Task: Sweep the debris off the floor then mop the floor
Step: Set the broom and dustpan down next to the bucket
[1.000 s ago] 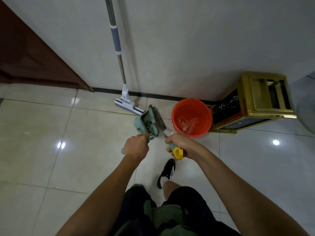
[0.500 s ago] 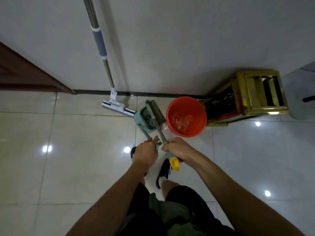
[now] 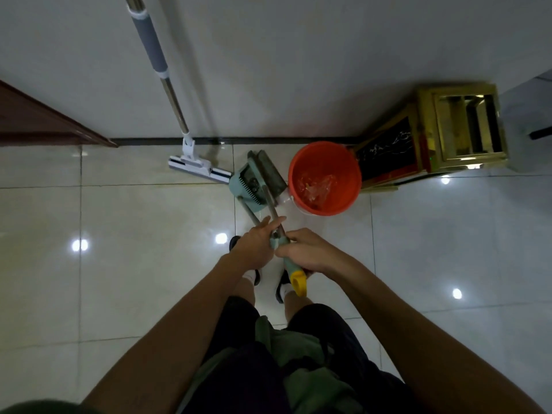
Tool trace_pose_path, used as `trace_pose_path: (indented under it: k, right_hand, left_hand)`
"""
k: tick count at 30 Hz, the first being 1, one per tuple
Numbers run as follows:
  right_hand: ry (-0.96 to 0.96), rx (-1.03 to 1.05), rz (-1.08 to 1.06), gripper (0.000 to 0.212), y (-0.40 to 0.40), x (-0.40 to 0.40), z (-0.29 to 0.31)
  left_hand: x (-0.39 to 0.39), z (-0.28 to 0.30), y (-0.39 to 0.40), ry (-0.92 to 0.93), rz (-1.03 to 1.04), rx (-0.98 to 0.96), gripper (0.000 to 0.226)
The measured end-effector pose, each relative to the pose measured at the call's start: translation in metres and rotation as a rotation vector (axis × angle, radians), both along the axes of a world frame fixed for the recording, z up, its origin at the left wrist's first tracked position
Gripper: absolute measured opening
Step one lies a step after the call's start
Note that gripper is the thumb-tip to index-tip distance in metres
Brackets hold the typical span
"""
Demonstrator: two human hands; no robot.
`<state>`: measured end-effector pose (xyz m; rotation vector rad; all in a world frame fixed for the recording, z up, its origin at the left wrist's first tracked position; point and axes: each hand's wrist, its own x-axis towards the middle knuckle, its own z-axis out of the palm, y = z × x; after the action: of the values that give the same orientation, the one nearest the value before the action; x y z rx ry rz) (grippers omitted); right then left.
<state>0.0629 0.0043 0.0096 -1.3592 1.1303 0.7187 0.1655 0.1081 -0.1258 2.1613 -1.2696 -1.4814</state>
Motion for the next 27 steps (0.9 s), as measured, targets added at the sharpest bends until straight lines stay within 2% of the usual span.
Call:
trace_pose_path:
  k: [3,7,13,19,24,27]
  right_hand:
    - [-0.022,-0.008,0.013,0.024,-0.003,-0.008,-0.003]
    - [-0.031,-0.057,-0.037,0.043,-0.012,-0.025,-0.008]
    - [0.081,-0.108,-0.112,0.031,-0.028,-0.061,-0.029]
    - [0.086,-0.134,-0.14,0.032,-0.036,-0.086,-0.046]
    - [0.07,-0.151,-0.204,0.035,-0.046,-0.103,-0.052]
    - [0.08,-0.16,-0.233,0.042,-0.051,-0.113,-0.057]
  left_hand:
    - [-0.003,-0.006,0.001,0.054,0.01,-0.084,0.073]
    - [-0.007,-0.015,0.001,0.002,0.048,-0.175,0.063]
    - [-0.021,-0.006,-0.004,-0.011,0.145,-0.142,0.052]
    - [-0.031,0.004,-0.011,-0.08,0.174,-0.15,0.036]
    - [-0.026,0.012,-0.024,-0.092,0.375,-0.203,0.049]
    - [-0.028,0.015,-0.038,-0.086,0.509,-0.164,0.048]
